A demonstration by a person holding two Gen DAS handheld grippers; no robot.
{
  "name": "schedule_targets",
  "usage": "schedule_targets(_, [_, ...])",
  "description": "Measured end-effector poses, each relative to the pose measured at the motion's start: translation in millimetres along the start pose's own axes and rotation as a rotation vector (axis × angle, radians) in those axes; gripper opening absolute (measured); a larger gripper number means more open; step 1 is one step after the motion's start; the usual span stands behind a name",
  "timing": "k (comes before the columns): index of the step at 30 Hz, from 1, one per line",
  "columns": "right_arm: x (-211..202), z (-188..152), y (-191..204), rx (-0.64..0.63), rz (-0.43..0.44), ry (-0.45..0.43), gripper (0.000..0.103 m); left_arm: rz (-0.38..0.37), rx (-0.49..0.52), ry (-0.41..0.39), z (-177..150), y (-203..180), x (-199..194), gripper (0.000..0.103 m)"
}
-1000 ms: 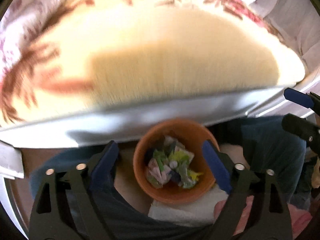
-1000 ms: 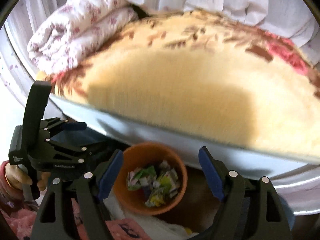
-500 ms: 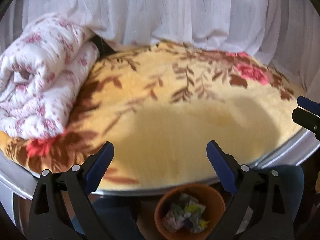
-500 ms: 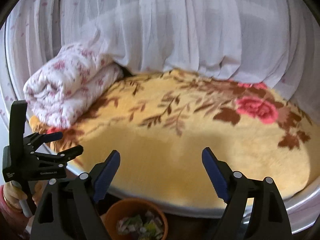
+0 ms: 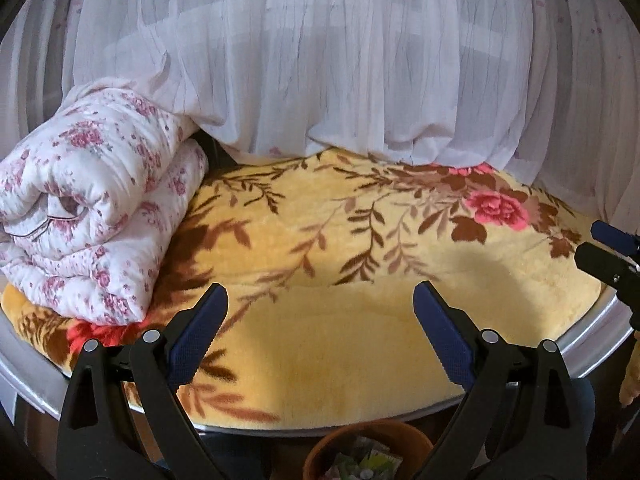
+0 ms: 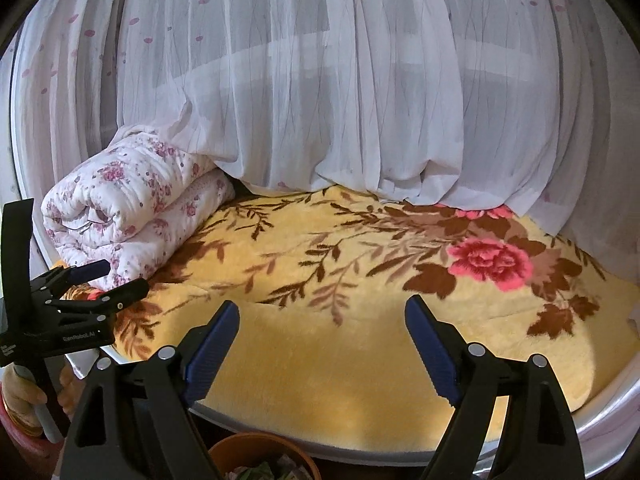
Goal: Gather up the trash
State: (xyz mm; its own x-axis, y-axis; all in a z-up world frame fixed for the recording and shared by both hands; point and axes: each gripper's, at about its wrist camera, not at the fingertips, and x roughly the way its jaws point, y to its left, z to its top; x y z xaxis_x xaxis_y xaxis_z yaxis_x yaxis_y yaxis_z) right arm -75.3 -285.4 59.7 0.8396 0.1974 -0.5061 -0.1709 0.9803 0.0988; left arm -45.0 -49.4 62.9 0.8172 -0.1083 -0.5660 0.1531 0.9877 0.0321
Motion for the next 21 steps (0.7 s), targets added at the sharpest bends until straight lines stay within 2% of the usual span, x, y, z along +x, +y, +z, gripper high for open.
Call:
schedule_targets(9, [-3.4, 2.8, 0.8, -0.001, 0.005, -0.011, 0.083, 0.010, -0.014, -0.043, 5.6, 2.2, -11.2, 0.091])
schedule_targets(21, [-8.6, 5.4, 2.5, -0.001, 0.002, -0.022, 0.084, 0.017, -0.023, -0.062, 8.4, 2.9, -17.0, 0.091])
